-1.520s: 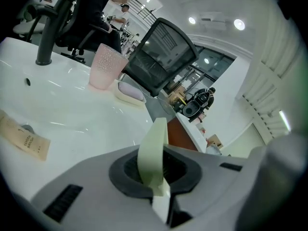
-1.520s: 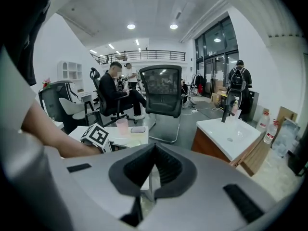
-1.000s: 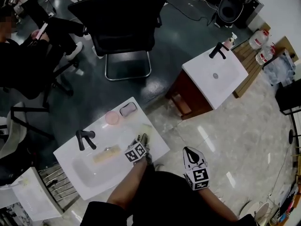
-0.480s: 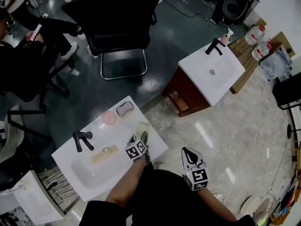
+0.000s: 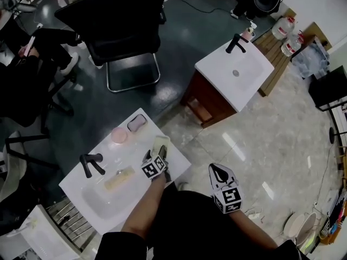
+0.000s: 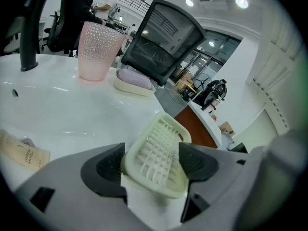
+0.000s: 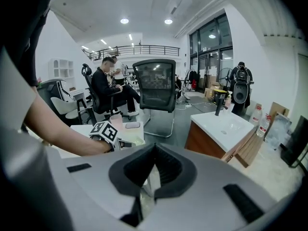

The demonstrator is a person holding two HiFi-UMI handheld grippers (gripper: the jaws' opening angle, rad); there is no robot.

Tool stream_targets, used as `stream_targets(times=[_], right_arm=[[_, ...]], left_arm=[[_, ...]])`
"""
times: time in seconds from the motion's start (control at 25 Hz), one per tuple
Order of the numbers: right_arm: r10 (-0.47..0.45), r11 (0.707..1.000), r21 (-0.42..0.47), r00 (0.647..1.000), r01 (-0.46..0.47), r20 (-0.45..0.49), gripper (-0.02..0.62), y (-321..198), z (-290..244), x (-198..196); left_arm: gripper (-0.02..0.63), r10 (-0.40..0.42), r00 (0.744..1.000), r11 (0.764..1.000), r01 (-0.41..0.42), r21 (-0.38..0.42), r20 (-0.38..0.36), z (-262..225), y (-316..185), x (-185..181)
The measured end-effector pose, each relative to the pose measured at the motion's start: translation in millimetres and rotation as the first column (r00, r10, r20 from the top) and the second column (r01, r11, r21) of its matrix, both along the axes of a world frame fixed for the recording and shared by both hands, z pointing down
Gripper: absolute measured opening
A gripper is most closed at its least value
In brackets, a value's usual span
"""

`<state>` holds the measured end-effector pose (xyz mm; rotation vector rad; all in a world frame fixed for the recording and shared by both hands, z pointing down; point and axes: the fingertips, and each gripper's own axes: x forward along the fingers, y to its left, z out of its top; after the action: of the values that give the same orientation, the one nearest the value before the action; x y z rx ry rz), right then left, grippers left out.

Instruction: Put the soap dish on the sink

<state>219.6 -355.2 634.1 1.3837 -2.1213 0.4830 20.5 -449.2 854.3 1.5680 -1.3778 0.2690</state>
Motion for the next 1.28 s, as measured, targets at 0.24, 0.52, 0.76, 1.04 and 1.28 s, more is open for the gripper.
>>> stream_targets(times=[0.24, 0.52, 0.76, 1.04, 1.28], right_arm=[[-0.003, 1.0, 0.014, 1.0, 0.003, 0.006, -0.002, 12, -5, 10], [0.006, 0.999, 0.039, 0.999, -0.007, 0.046, -0.002, 31, -15, 24], [-0.009, 0.997, 0.078, 0.995, 0.001, 0.099, -0.002, 45, -27, 34], [-0.044, 0.994, 0.105, 0.984, 0.026, 0.172, -0.002, 78, -43, 39], [-0.163, 0.973, 0.196, 0.966, 0.124, 0.201, -0.002, 92, -53, 25]], left_arm=[[0.33, -0.015, 1.0, 0.999, 0.015, 0.038, 0.002, -7, 3, -2], [0.331, -0.048, 0.996, 0.99, 0.039, 0.134, 0.069, -36, 26, -23], [0.33, -0.035, 0.992, 0.971, 0.006, 0.237, 0.121, -91, 63, -24], [0.33, -0.114, 0.989, 0.938, 0.077, 0.337, 0.09, -159, 120, -27], [0.33, -0.088, 0.974, 0.875, -0.025, 0.483, 0.209, -240, 185, -25]])
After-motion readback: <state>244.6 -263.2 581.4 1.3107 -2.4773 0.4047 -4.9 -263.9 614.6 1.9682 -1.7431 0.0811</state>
